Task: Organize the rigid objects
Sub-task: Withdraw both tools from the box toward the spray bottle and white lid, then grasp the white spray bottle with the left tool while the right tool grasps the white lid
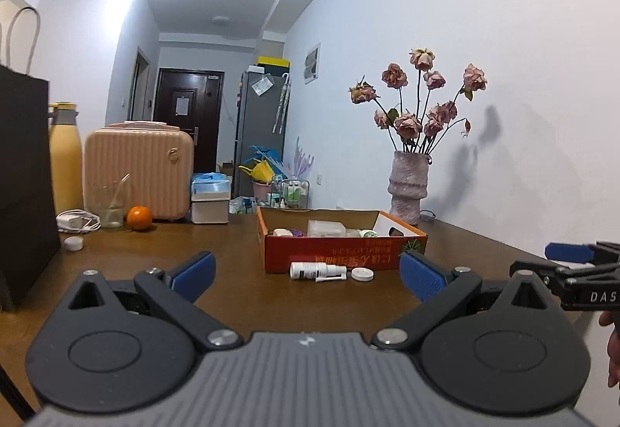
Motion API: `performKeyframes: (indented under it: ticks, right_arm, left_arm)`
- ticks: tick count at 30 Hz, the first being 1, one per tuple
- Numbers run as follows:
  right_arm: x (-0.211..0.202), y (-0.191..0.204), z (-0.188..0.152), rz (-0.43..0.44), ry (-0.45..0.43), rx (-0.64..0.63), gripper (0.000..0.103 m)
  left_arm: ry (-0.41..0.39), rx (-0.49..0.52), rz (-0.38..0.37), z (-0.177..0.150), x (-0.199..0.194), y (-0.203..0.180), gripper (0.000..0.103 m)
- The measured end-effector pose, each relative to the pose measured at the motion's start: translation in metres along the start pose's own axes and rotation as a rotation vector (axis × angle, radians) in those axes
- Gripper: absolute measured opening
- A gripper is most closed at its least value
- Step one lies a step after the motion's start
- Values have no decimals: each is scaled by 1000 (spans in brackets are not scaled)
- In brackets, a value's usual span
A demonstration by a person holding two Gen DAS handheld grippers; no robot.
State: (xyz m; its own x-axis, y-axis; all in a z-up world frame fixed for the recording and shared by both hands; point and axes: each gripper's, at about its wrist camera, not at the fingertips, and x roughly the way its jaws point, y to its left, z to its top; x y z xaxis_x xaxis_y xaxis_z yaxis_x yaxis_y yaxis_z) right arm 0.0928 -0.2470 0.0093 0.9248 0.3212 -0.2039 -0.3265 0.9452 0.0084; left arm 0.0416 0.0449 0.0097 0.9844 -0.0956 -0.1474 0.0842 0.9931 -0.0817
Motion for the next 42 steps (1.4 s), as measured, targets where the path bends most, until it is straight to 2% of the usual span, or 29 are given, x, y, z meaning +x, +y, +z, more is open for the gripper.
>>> performKeyframes:
  ticks: [7, 14, 22, 27, 30, 36, 42]
  right_arm:
    - [-13, 7, -16, 14, 8, -4, 90]
    - [11, 6, -21, 37, 55, 14, 91]
    - [53, -6, -21, 29, 108, 32, 91]
    - [101, -23, -14, 26, 177, 41, 91]
    - [137, -34, -7, 45, 220, 44, 91]
    - [217, -44, 3, 88, 277, 14, 90]
    - [300, -54, 2, 99, 378, 44, 86]
  left_arm:
    - [27, 24, -7, -8, 5, 1, 103]
    - [109, 40, -15, -21, 34, 9, 103]
    - [147, 42, 5, -17, 82, 19, 103]
    - [212, 82, -27, -14, 133, 23, 103]
    - [255, 122, -72, -10, 175, 27, 102]
    - [323, 196, -128, -6, 258, 30, 87]
    - [435, 157, -212, -13, 328, 37, 79]
